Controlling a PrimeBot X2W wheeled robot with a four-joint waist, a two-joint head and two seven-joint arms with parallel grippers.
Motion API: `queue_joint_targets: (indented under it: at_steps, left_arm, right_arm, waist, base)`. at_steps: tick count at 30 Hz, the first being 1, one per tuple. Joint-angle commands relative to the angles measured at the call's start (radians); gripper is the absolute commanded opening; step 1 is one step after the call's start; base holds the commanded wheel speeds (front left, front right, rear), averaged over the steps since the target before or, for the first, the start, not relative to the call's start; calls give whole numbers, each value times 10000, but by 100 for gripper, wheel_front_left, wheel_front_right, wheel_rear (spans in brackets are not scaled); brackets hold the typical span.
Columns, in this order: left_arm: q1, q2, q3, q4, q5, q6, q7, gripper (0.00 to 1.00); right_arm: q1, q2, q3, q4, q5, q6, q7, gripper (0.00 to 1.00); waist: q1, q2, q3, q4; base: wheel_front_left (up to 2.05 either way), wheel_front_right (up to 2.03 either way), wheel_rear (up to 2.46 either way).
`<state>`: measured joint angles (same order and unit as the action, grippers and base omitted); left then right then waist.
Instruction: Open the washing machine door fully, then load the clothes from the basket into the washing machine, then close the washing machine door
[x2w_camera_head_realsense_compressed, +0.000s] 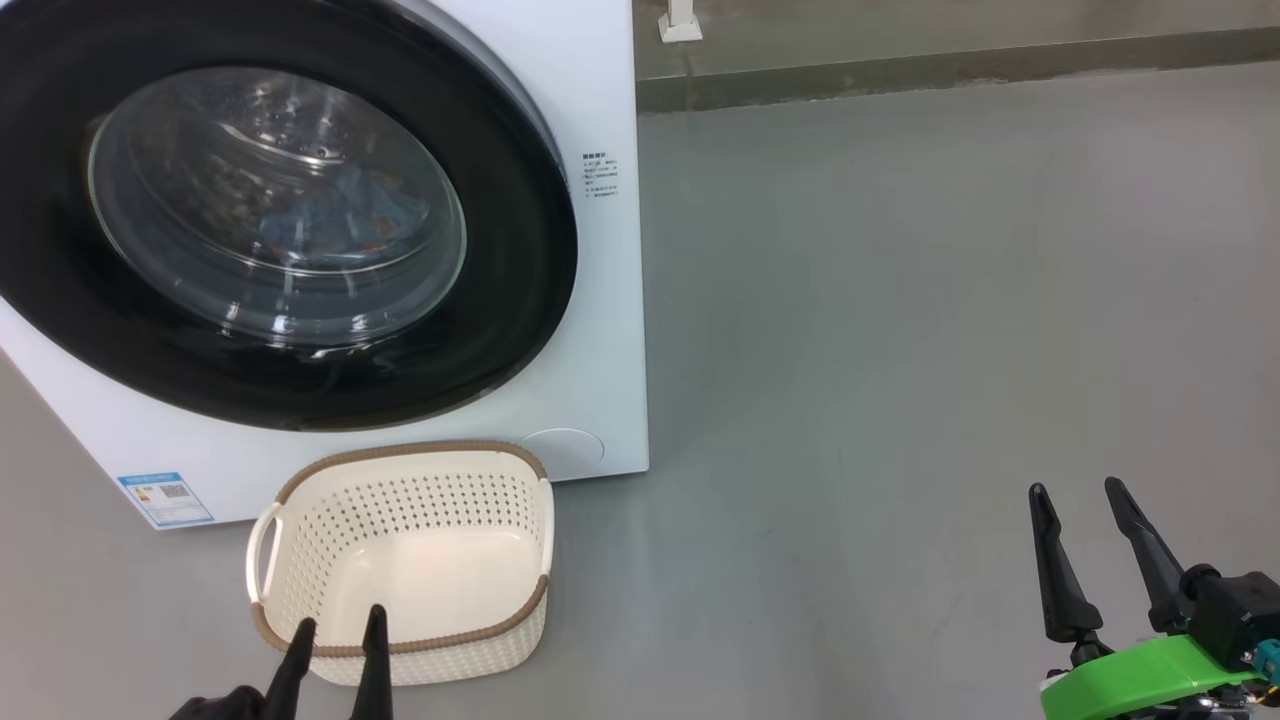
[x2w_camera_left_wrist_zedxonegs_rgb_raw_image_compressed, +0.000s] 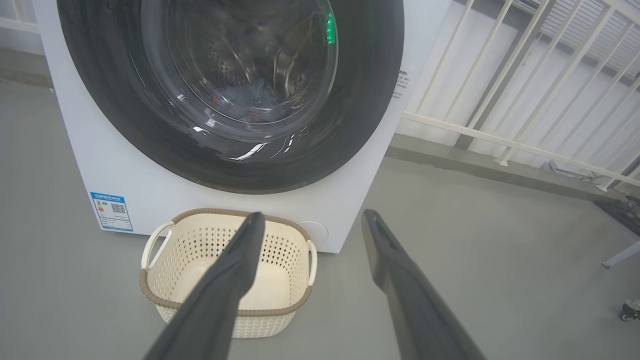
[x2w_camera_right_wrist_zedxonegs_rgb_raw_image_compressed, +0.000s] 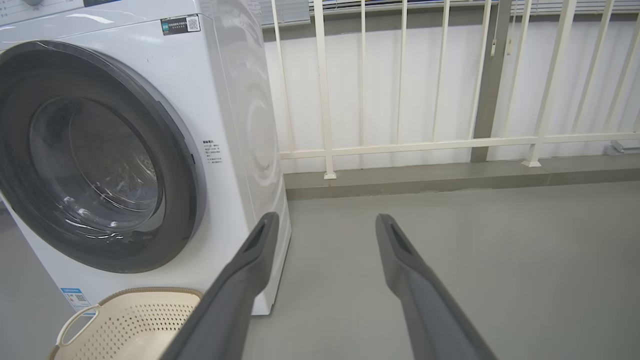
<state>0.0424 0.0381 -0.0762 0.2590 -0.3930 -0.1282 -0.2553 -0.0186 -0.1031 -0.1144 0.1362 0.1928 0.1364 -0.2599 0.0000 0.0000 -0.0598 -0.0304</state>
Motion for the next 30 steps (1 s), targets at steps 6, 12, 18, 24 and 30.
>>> queue_joint_targets:
  at_steps: [6,12,18,24,30]
  left_arm:
    - [-207,122,332,-204,-45,-24,-65,100]
    - [-201,122,346,-191,-173,-24,-65,100]
    - [-227,122,382,-271,-204,-25,-65,100]
    - [95,-82,8,224,-108,4,6,0]
    - [27,-66,85,197,-690,2,170,0]
  right_arm:
    - [-200,-122,279,-192,-83,-57,-19,100]
    - [-222,-134,344,-162,-76,-57,-19,100]
    - [-247,-161,393,-133,-63,-57,-19,100]
    - [102,107,110,496,6,2,5,0]
    - [18,127,58,563,662,-1,226,0]
  waist:
    - [0,0,-13,4]
    - [0,0,-33,-8]
    - [0,0,-32,-8]
    - [0,0,-33,-9]
    - [21,0,-20,6]
  base:
    - [0,0,0]
    - [0,0,0]
    - [0,0,0]
    - [0,0,0]
    - [0,0,0]
